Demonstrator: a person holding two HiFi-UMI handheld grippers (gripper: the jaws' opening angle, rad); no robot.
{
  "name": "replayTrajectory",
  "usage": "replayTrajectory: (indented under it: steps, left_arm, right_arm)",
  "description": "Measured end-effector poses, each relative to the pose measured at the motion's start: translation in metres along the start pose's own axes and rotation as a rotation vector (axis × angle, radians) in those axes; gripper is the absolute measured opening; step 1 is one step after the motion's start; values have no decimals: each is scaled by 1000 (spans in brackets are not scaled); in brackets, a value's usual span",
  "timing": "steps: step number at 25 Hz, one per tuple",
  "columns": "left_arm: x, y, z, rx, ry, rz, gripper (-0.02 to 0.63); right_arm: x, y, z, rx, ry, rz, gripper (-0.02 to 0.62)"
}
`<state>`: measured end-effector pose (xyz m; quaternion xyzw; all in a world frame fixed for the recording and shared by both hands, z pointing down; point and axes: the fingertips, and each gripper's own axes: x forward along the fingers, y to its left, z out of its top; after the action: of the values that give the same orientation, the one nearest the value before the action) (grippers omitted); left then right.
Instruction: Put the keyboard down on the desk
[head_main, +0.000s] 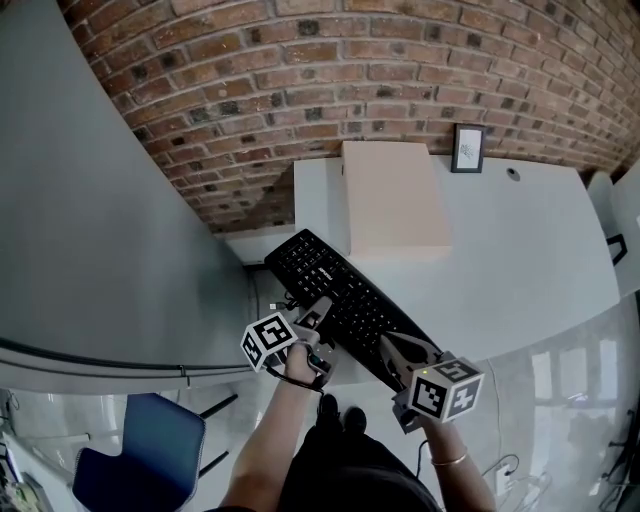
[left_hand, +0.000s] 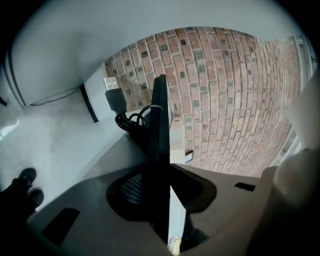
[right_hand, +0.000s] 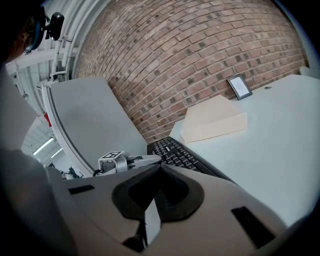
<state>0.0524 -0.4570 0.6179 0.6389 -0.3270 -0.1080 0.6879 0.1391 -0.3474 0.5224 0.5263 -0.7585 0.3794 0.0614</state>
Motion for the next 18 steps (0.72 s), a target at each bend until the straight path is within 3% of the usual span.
replayTrajectory:
  steps: [7, 18]
  left_arm:
    - [-14, 6, 4, 60, -9, 82, 161]
    - [-51, -3, 4, 174, -37, 142, 161]
  right_arm:
    - [14, 4, -5, -29, 35, 12, 5]
    - [25, 15, -13, -87, 71, 26, 5]
